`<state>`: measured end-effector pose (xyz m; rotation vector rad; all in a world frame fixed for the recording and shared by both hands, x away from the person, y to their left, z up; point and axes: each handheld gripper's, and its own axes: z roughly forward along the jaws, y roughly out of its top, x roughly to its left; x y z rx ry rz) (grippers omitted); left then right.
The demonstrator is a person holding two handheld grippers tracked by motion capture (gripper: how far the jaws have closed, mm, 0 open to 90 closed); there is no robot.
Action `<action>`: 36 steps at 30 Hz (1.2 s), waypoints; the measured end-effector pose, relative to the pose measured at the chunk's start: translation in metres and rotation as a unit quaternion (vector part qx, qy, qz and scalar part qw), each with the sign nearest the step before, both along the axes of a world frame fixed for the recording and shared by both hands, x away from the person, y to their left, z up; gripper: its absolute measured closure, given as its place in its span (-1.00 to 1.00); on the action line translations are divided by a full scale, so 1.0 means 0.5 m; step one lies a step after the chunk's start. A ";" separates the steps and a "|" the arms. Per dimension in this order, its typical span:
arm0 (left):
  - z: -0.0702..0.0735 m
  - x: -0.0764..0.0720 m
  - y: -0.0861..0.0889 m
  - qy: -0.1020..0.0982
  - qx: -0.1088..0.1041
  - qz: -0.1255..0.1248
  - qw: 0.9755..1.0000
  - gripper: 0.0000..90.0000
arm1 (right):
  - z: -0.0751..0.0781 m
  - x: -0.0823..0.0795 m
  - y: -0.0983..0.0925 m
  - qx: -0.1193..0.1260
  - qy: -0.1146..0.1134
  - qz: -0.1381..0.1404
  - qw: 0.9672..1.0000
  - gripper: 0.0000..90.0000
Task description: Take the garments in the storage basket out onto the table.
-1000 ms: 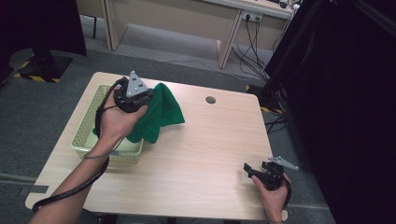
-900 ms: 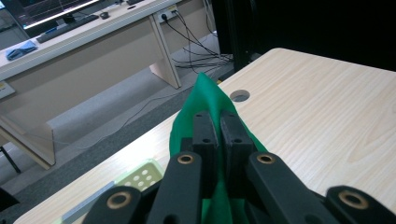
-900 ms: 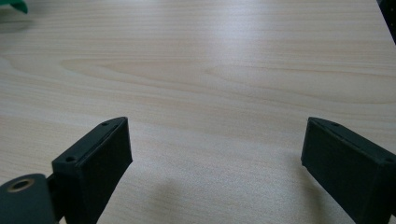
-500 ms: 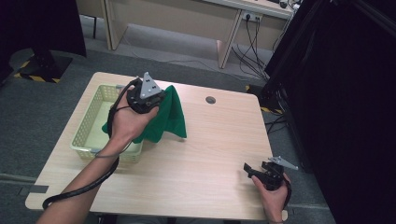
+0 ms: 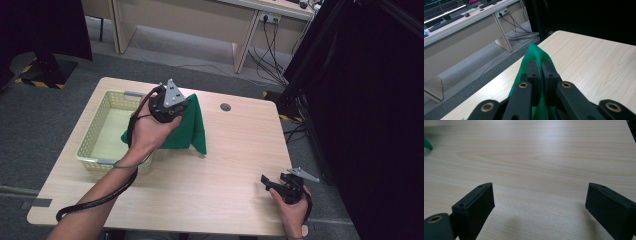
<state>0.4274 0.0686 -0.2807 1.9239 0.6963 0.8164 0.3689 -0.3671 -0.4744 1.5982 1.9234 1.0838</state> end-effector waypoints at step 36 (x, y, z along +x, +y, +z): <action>-0.006 0.006 -0.091 0.002 -0.019 -0.034 0.999 0.27 | 0.000 -0.001 0.000 0.001 -0.001 0.001 1.000 -0.80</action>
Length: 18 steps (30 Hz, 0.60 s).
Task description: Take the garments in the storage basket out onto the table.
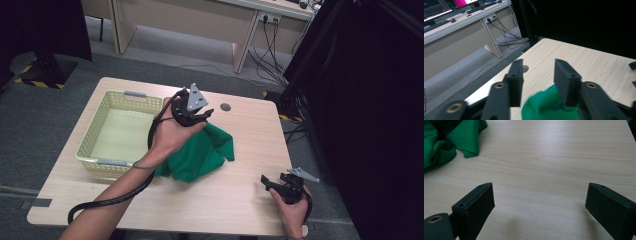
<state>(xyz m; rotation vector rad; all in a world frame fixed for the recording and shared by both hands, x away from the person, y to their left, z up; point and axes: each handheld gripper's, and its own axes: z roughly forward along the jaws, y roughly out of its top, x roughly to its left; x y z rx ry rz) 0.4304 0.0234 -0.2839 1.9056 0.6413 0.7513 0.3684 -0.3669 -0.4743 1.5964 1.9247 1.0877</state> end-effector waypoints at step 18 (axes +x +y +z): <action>-0.106 -0.089 0.096 -0.017 -0.024 0.020 0.999 -0.46 | 0.000 0.001 0.004 -0.006 0.001 0.005 1.000 -0.80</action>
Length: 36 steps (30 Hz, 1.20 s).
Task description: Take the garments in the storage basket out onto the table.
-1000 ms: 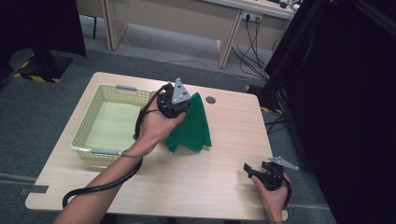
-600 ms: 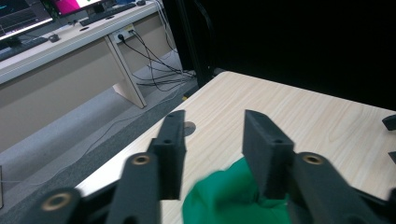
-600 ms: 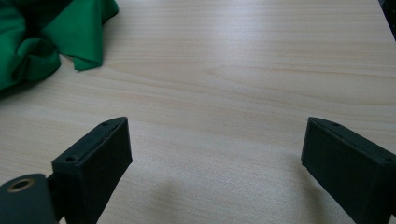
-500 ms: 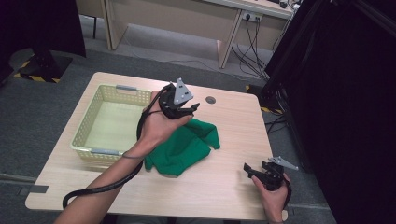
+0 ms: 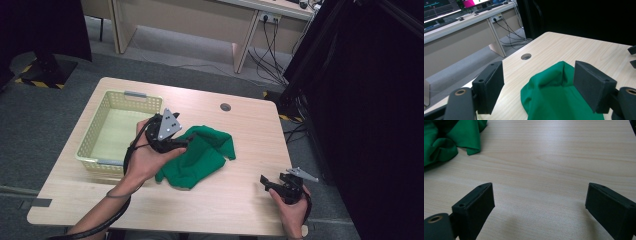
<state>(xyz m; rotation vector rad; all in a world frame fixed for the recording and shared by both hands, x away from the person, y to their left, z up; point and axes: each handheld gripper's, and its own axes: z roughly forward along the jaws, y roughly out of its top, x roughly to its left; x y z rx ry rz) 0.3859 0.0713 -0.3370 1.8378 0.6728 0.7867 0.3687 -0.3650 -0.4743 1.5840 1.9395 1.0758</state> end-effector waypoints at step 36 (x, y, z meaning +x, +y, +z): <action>-0.199 -0.205 0.094 -0.025 -0.029 -0.031 0.999 -0.45 | 0.000 -0.001 0.002 0.001 0.001 -0.001 1.000 -0.80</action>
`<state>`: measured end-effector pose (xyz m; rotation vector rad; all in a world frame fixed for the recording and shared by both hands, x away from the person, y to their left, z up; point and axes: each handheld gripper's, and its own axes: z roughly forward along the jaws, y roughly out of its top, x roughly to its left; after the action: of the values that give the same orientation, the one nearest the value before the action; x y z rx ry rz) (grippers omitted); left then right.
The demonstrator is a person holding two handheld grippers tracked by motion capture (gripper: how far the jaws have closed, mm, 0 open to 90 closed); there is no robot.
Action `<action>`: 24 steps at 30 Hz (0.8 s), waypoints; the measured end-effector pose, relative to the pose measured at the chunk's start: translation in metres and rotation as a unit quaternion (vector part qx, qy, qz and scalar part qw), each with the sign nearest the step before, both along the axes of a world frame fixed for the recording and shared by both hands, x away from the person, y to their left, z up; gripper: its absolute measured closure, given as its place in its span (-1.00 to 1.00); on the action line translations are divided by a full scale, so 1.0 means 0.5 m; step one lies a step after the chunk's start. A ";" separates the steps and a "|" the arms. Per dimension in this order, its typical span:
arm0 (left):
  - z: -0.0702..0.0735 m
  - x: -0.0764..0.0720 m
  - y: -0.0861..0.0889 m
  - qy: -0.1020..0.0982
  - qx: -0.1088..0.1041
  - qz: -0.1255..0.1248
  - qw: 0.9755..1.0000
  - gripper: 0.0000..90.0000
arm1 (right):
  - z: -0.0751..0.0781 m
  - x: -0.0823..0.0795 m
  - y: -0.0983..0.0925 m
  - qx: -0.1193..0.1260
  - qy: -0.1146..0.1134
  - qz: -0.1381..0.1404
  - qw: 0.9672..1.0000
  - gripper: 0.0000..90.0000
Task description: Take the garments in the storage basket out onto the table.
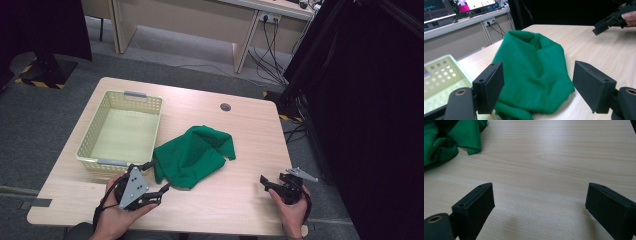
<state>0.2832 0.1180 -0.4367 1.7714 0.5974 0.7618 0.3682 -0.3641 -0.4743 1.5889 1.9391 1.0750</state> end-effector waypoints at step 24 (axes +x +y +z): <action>-0.080 -0.014 -0.008 0.013 0.021 -0.019 1.000 -0.44 | 0.000 0.001 0.001 -0.001 0.001 0.002 1.000 -0.80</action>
<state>0.2764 0.1142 -0.4766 1.8274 0.5672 0.7316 0.3685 -0.3635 -0.4744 1.5863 1.9446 1.0729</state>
